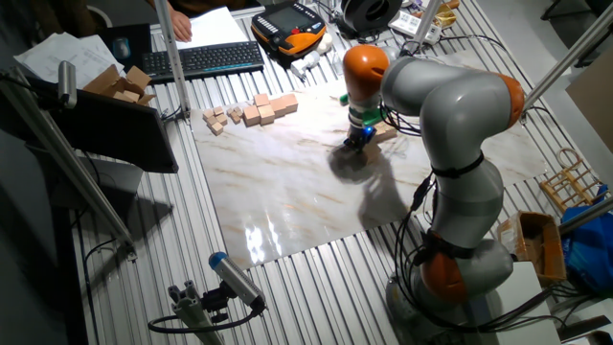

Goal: Stack the blocks into a cross shape

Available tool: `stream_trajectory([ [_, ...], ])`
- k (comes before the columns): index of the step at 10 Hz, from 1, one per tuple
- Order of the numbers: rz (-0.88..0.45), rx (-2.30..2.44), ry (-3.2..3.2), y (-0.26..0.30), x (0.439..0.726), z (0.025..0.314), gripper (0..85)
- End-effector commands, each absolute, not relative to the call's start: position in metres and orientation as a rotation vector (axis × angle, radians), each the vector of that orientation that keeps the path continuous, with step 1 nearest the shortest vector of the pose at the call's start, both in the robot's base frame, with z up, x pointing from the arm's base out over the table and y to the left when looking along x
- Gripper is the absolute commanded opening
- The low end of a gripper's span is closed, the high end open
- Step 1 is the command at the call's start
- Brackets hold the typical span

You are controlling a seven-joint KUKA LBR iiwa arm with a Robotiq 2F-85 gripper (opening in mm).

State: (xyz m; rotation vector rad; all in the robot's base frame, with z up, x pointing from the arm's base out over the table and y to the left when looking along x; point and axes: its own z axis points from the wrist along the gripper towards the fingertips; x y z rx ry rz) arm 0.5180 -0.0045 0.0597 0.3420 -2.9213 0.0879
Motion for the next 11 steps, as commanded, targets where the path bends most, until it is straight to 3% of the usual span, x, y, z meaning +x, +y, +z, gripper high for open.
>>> stream_trajectory([
  [1, 0.088, 0.349, -2.923, -0.008, 0.518, 0.059, 0.0],
  [6, 0.057, 0.322, -2.905, 0.002, 0.511, 0.06, 0.0],
  [11, 0.107, 0.374, -2.899, -0.016, 0.501, 0.059, 0.0],
])
